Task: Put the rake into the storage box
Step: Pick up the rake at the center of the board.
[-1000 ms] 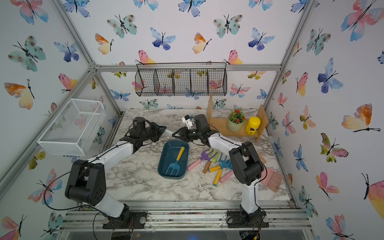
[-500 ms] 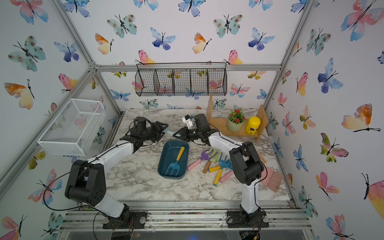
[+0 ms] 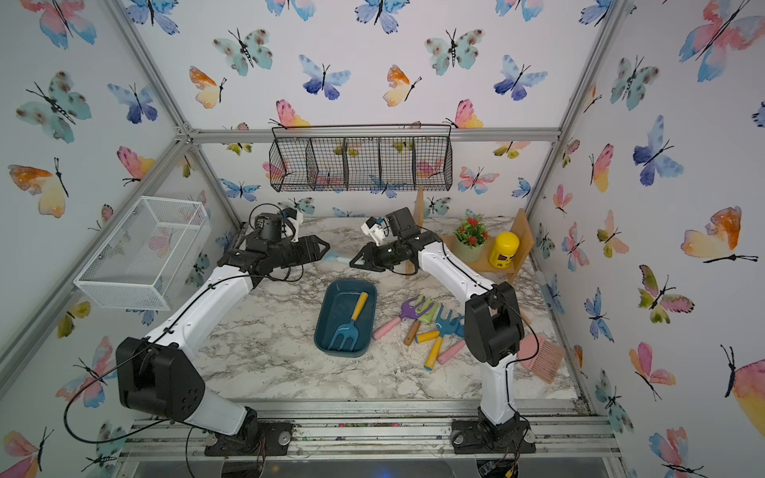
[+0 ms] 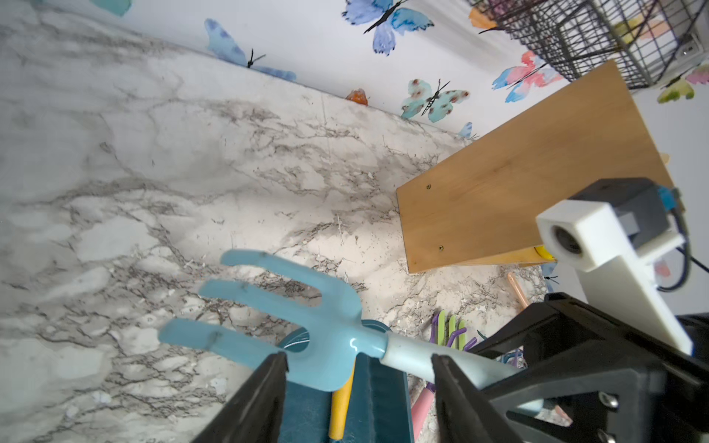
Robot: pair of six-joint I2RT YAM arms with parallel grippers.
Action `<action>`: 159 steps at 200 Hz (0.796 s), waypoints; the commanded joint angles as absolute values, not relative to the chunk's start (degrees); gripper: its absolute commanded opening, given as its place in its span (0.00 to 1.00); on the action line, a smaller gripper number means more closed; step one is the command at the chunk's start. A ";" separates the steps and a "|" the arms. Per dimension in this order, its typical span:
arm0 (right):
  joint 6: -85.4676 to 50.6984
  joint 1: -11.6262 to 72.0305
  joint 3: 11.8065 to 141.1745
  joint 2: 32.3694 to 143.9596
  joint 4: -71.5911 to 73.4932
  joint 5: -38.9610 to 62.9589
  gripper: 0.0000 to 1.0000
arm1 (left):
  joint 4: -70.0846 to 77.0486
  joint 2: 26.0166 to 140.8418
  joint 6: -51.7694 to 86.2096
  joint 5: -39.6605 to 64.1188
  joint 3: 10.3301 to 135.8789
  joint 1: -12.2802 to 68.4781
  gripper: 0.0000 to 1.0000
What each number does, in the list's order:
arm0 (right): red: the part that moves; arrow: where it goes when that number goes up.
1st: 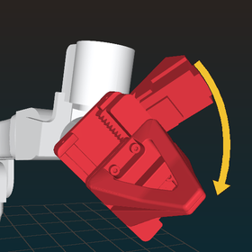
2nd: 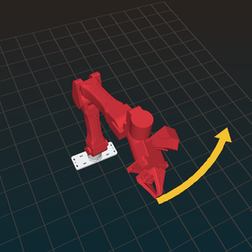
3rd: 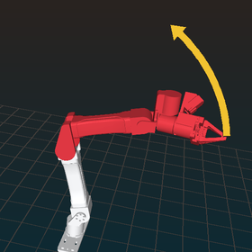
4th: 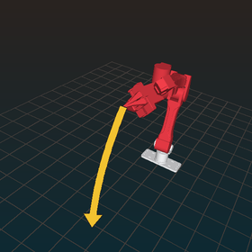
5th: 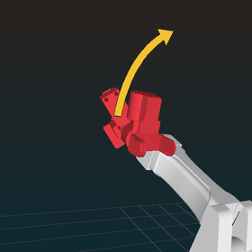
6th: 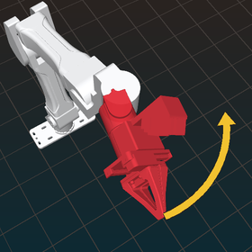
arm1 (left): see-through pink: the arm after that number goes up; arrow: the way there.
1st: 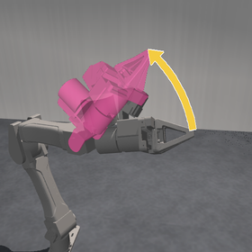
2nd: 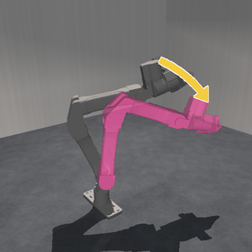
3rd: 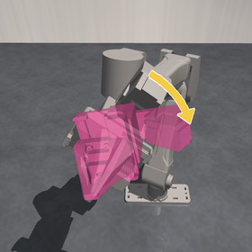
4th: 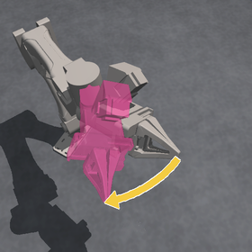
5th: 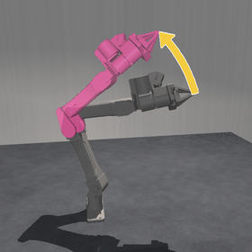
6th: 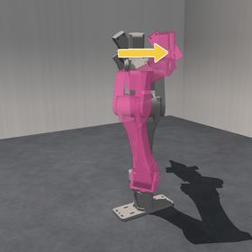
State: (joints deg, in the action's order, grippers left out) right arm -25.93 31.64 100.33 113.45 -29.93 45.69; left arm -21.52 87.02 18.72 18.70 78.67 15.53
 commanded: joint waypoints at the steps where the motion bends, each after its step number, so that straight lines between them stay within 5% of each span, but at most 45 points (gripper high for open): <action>1: -24.27 30.50 99.34 113.28 -36.44 49.44 0.02 | -24.55 85.56 4.23 18.36 82.37 16.66 0.64; 84: -39.59 30.15 93.60 110.76 -20.98 70.04 0.02 | -24.58 84.89 -13.86 25.50 78.70 25.14 0.65; 111: -50.84 30.06 88.66 108.18 -6.56 73.26 0.02 | -23.46 82.88 -15.52 25.89 76.37 25.05 0.65; 159: -56.74 30.06 86.41 107.78 -2.14 74.87 0.02 | -21.84 80.55 -17.99 30.29 73.27 25.13 0.63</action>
